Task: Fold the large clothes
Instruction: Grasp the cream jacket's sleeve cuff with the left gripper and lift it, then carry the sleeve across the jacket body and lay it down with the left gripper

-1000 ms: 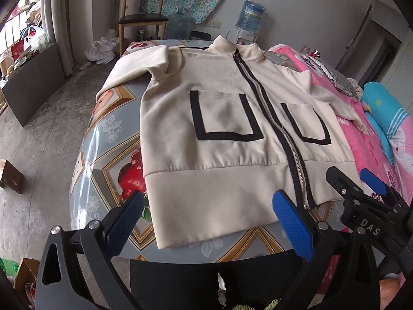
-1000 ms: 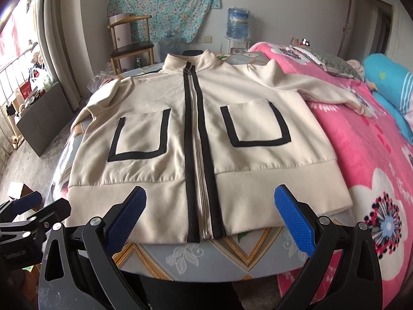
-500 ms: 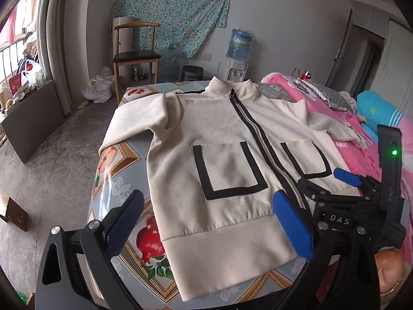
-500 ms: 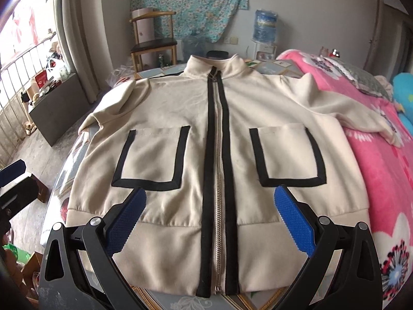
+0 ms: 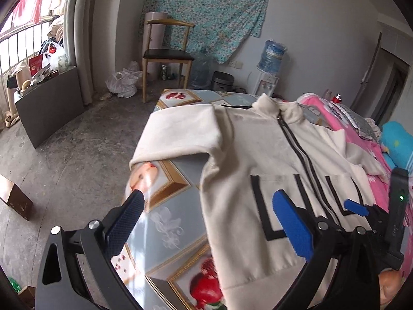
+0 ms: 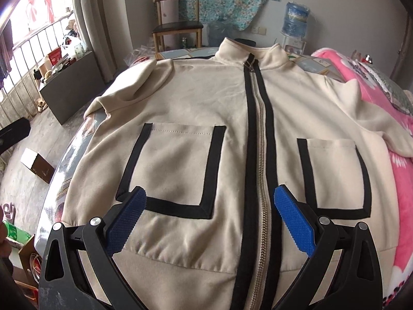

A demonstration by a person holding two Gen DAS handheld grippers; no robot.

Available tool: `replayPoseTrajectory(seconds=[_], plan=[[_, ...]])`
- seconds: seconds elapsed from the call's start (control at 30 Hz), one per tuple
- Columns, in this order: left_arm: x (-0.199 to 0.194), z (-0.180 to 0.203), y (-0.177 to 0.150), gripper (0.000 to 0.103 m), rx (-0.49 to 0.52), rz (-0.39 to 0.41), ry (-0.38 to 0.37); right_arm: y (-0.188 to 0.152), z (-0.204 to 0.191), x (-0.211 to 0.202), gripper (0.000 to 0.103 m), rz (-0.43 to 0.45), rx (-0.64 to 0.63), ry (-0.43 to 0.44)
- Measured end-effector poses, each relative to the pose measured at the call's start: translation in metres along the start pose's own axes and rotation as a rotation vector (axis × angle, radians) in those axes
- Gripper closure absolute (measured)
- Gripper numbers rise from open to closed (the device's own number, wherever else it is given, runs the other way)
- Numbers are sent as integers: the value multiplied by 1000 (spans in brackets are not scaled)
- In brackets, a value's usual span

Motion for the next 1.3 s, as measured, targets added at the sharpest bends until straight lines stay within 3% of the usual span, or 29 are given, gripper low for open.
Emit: replayPoseTrajectory(seconds=[0.1, 0.2, 0.27, 0.43, 0.63, 0.83, 0.97, 1.07, 1.13, 1.2, 1.3], plan=[[35, -38, 12, 5, -71, -35, 58, 2, -3, 7, 7, -4, -6, 13], [82, -82, 18, 5, -200, -141, 103, 3, -5, 11, 7, -4, -9, 19], [117, -117, 16, 5, -347, -237, 105, 4, -5, 15, 7, -7, -7, 29], [185, -197, -23, 5, -912, -443, 27, 3, -4, 23, 7, -2, -1, 37], [226, -225, -65, 5, -1298, -525, -32, 3, -4, 36, 7, -18, -8, 25], [257, -236, -92, 7, -1515, -535, -72, 9, -13, 38, 7, 2, -49, 12], [272, -239, -105, 20, -1654, -518, -92, 11, -18, 38, 7, 2, -68, 9], [275, -242, -108, 45, -1700, -494, -83, 13, -20, 37, 7, 12, -90, -2], [272, -250, -102, 67, -1688, -450, -53, 14, -20, 37, 7, 21, -103, -10], [265, -260, -92, 83, -1656, -394, -39, 15, -20, 40, 7, 23, -103, -6], [255, -275, -69, 94, -1571, -324, -32, 14, -18, 48, 7, 7, -99, -2]])
Point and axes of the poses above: each gripper's, at about its wrist camera, not at the fingertips, and x roughly the way its jaws point, z to its right, y to its top, the point moved 1 cm from there along x, roughly the way its jaws point, and after that the axes turned 14 degrees about z, right-handed, at the moved point
